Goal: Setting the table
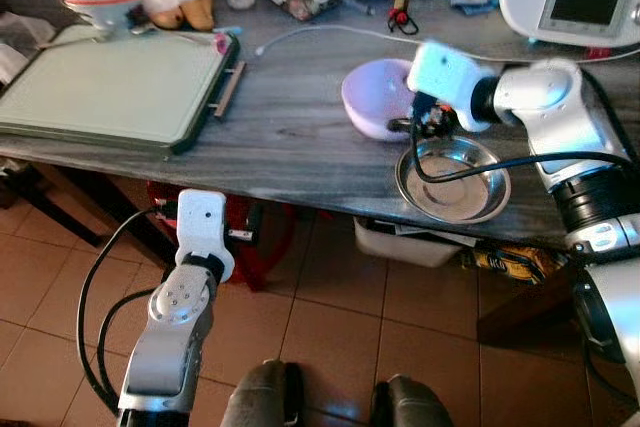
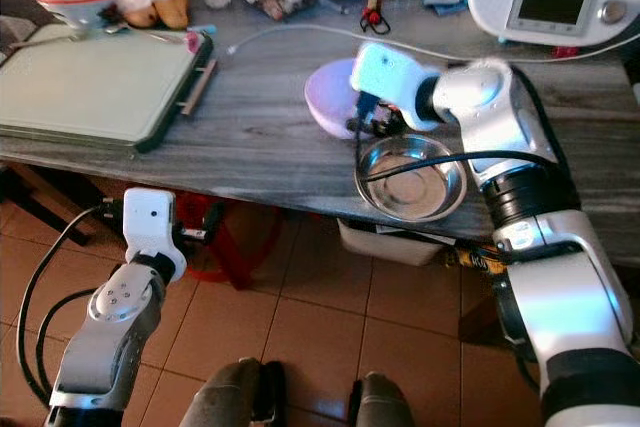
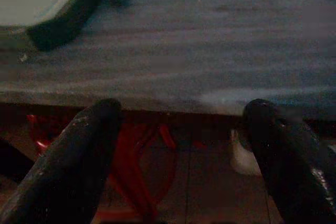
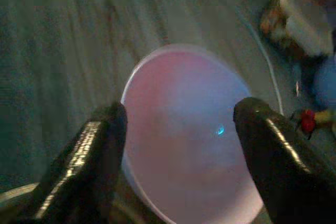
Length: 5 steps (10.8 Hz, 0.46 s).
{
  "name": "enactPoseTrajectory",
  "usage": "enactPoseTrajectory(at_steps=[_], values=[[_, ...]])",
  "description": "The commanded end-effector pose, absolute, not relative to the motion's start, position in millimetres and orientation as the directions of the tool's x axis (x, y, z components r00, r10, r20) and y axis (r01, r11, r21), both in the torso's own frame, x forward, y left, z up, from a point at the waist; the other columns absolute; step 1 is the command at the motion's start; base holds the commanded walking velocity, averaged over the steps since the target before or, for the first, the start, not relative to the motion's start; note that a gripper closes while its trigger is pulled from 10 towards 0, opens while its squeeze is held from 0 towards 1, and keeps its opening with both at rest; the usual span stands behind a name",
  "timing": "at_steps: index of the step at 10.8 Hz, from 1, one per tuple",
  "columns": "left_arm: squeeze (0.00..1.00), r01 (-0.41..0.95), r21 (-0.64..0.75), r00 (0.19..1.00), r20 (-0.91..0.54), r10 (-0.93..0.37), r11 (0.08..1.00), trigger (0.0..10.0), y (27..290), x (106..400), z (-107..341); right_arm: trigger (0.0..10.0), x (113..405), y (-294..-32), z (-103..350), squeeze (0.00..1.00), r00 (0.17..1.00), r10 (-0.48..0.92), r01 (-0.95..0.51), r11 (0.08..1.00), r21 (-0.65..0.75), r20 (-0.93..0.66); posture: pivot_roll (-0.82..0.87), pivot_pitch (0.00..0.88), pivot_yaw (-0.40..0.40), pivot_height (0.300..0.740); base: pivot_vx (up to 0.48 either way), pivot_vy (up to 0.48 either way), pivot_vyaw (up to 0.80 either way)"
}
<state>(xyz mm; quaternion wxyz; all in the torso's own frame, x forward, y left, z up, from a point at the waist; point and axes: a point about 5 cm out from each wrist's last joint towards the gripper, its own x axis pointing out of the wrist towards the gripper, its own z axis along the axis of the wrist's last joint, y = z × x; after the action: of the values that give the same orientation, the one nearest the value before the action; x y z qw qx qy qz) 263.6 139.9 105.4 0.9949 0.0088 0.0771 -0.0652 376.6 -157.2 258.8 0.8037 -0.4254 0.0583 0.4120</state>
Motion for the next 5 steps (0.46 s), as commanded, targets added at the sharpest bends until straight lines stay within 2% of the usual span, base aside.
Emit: enactPoseTrajectory(at_steps=[1, 2, 5], values=[[0.0, 0.111, 0.004, 0.982, -0.155, -0.109, 0.994, 10.0, 144.0, 264.5, 103.8, 10.0, 373.0, -155.0, 263.0, 1.0, 0.64, 0.637, -0.716, 0.294, -0.633, -0.429, -0.03, 0.03, 0.078, 0.74, 0.0, 0.0, 0.0], [0.0, 0.11, 0.003, 0.983, -0.148, -0.108, 0.994, 10.0, 144.3, 265.6, 104.4, 10.0, 369.5, -156.3, 261.8, 1.0, 0.643, 0.645, -0.716, 0.314, -0.624, -0.413, -0.03, 0.026, 0.076, 0.74, 0.0, 0.0, 0.0], [0.0, 0.096, -0.002, 0.984, -0.149, -0.095, 0.995, 10.0, 150.0, 261.6, 102.3, 10.0, 341.3, -150.4, 256.6, 1.0, 0.722, 0.669, -0.631, 0.531, -0.566, -0.177, -0.05, 0.035, 0.075, 0.74, 0.0, 0.0, 0.0]])
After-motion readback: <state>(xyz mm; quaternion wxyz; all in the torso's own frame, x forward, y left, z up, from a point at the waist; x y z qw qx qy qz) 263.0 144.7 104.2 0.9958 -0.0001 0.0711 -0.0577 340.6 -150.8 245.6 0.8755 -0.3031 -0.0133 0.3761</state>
